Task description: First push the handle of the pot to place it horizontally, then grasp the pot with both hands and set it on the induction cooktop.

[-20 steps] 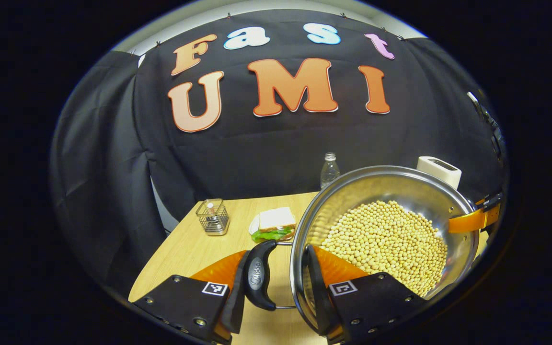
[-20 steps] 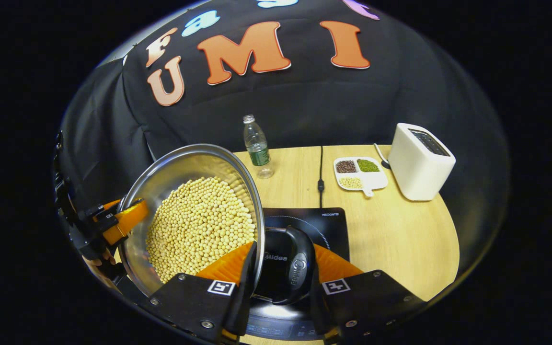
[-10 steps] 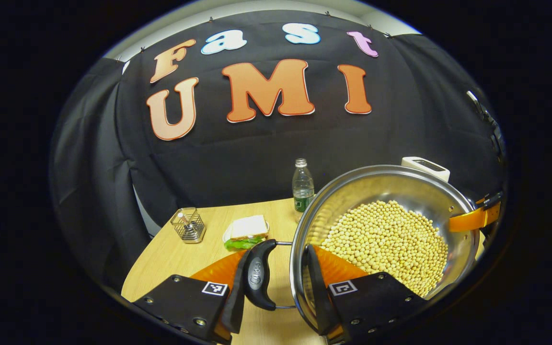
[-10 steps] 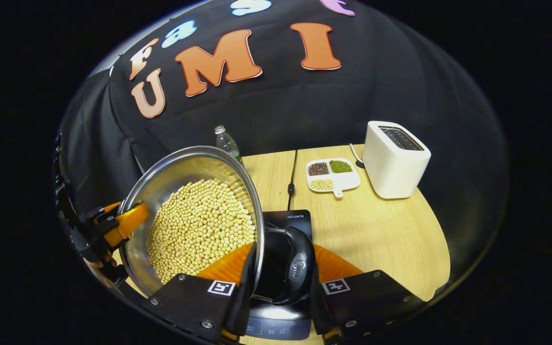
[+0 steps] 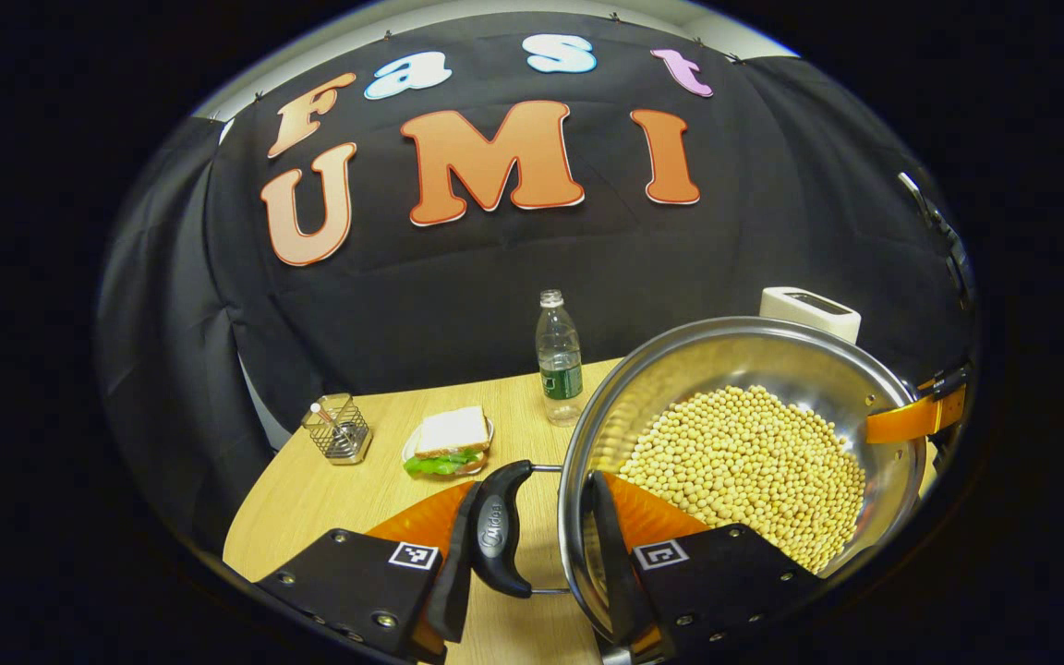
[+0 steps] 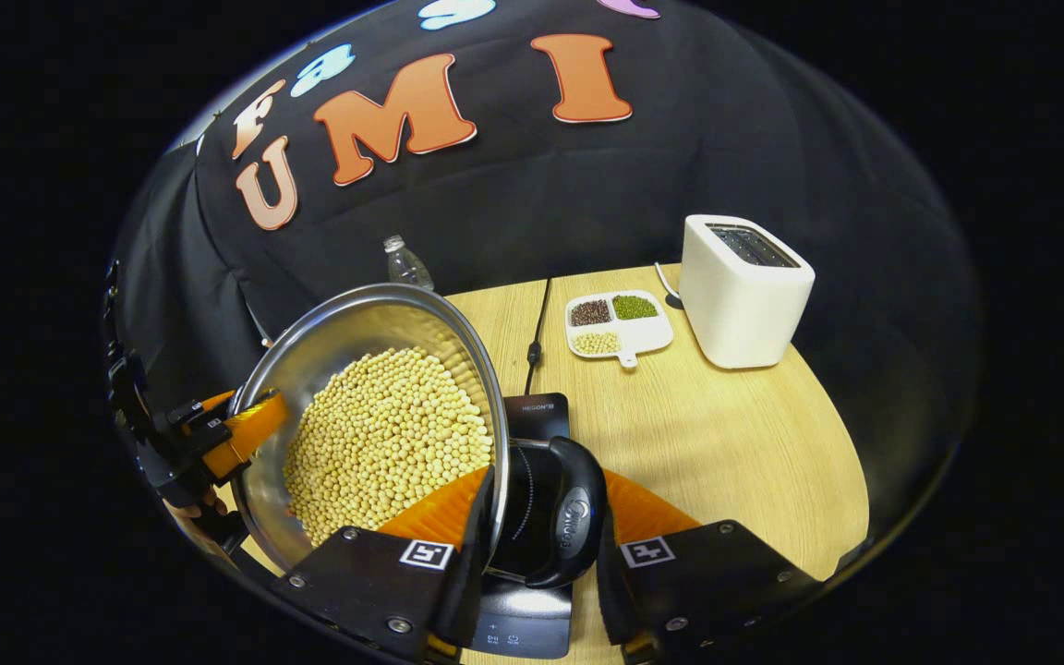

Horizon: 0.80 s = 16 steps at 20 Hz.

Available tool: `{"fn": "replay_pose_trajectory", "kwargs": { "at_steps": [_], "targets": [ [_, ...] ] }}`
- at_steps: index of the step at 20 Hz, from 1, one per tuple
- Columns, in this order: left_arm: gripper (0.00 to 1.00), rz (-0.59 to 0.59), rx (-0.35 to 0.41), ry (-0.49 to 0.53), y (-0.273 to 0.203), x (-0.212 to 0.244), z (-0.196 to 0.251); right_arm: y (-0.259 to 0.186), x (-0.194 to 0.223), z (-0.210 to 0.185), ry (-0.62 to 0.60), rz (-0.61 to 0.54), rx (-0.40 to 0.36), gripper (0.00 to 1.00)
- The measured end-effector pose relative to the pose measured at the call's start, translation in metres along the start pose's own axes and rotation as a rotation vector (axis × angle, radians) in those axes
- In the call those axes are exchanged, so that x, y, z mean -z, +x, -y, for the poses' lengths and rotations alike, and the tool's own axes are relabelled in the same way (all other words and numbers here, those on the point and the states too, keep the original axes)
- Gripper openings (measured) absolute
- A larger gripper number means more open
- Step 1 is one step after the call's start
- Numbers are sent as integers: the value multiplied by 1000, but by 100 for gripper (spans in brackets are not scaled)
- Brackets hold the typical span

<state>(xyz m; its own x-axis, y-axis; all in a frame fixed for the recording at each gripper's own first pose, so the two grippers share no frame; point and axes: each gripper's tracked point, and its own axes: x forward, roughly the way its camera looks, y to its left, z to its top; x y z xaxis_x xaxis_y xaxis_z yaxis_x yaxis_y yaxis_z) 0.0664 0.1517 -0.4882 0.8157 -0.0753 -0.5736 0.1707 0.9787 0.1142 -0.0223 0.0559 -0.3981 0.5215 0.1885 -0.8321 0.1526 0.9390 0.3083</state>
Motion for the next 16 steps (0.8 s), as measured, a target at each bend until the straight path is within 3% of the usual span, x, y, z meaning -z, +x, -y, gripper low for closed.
{"fn": "replay_pose_trajectory", "kwargs": {
  "at_steps": [1,5,6,12,15,16],
  "targets": [
    [61,-9,0,2,1,0,1,3,3,2,4,-7,1,51],
    [61,-35,5,9,0,-3,-1,7,8,2,20,-35,3,48],
    [61,-42,7,6,0,-4,-1,8,9,1,18,-44,6,52],
    [61,-109,20,-21,0,-4,-6,13,9,-7,16,-79,36,48],
    [61,-126,25,-28,3,-1,-6,8,4,-5,17,-90,44,51],
    [61,-131,25,-30,4,-1,-5,8,4,-5,17,-95,47,48]
  ]
}}
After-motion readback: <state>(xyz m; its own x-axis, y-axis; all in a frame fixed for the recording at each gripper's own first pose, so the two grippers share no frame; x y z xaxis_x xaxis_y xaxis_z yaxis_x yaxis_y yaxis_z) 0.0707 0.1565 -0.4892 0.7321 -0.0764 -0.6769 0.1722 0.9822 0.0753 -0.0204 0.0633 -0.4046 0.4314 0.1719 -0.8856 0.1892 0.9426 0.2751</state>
